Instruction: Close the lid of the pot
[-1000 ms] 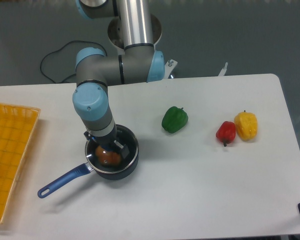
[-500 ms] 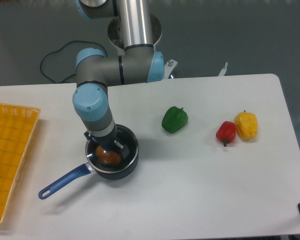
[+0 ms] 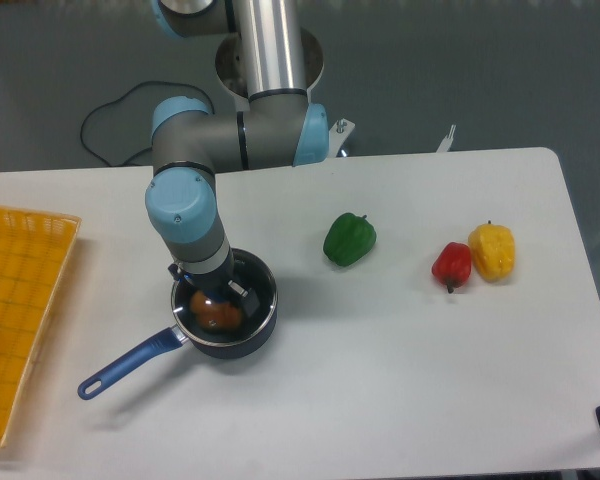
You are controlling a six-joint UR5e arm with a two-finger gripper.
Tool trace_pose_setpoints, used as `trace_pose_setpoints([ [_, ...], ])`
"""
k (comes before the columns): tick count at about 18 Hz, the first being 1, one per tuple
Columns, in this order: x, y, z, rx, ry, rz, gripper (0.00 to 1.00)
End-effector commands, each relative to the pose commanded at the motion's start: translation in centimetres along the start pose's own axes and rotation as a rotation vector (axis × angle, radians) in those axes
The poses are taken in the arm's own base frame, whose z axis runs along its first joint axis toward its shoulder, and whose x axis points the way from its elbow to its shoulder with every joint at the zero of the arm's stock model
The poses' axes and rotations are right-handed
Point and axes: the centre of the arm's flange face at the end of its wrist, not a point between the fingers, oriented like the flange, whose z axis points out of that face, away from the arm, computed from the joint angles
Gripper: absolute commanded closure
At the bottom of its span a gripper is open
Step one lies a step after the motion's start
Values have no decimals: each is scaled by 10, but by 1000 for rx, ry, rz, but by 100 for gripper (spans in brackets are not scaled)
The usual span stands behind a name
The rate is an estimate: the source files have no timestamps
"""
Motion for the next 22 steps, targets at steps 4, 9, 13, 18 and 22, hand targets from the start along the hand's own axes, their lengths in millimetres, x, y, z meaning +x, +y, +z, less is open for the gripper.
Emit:
trace_pose_setpoints([
  [4,-1,1,-3,5,-3,0,7],
  [9,0,1,-10,13,-10,-1,1],
  [13,2,2,-17,20,-17,2,1],
  [18,2,9,-43,46,-47,-11,0],
  [22,-21,42,-87,91,-109,-59,0],
])
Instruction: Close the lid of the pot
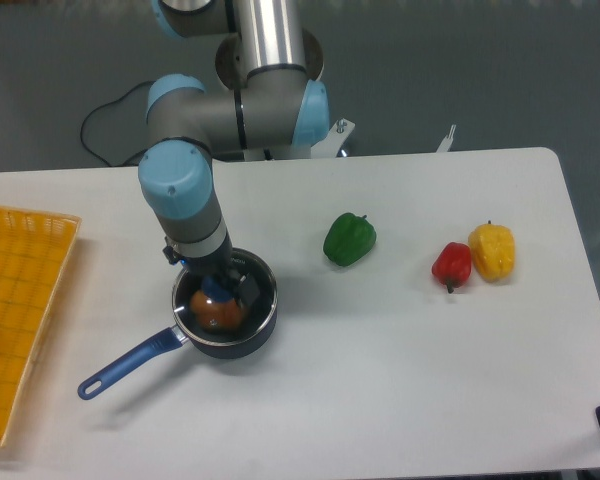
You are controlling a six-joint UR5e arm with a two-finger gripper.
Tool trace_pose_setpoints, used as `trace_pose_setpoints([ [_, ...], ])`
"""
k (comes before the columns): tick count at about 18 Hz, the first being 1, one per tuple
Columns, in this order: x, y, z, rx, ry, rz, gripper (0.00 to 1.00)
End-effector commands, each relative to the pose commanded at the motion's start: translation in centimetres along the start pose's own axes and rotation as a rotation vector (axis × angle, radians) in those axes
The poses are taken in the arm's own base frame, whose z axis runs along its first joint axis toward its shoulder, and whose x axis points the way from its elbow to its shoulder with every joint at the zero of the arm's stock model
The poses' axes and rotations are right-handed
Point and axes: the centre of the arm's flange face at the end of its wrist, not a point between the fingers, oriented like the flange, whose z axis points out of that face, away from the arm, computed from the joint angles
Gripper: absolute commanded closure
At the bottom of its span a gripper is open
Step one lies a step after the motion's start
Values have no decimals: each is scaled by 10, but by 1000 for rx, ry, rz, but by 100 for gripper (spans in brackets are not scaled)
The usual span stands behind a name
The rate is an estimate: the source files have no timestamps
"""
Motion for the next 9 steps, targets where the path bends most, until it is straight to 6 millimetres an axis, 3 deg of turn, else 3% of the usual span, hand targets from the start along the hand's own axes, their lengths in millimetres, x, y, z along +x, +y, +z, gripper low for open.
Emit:
trace_pose_setpoints([
  [3,-41,45,-25,-2,-7,-24,0],
  [6,-85,98,-34,-41,14,56,0],
  [9,-144,162,-43,-43,1,81,0],
])
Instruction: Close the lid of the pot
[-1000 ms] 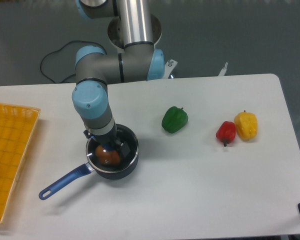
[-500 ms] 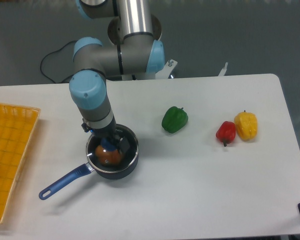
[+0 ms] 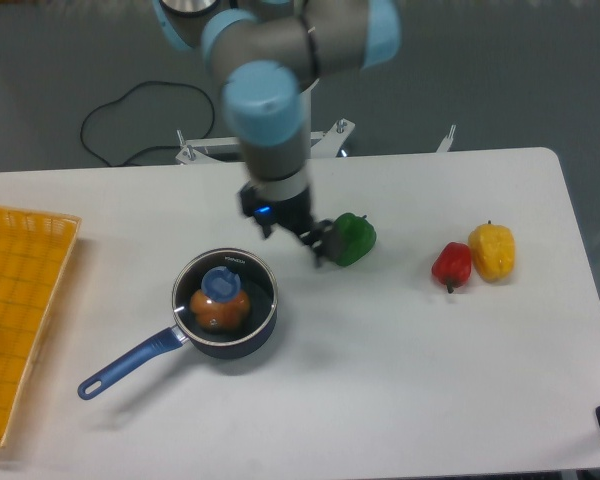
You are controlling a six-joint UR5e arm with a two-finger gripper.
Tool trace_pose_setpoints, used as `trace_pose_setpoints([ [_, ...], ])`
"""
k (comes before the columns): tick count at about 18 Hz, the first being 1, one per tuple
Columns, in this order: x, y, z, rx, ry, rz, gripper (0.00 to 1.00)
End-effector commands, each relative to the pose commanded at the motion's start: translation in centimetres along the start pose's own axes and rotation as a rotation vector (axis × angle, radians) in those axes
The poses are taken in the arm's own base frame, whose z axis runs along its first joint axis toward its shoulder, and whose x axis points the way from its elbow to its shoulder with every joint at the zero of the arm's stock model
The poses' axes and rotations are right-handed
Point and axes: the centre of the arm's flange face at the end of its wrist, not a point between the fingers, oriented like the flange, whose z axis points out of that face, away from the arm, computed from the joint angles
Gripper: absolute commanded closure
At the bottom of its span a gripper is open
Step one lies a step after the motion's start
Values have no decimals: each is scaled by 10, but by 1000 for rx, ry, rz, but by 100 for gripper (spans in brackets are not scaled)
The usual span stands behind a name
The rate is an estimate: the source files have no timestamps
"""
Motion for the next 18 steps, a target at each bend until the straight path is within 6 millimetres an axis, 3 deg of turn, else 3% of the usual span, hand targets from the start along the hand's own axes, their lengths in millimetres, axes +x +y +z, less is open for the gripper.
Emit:
trace_pose_setpoints([
  [3,-34,57,2,-15,12,4,0],
  [8,-91,150,29,-22,56,192,0],
  [10,-112,167,37,-23,57,269,0],
  [14,-143,181,67,-22,81,284,0],
  [18,-150,190,73,-23,70,264,0],
])
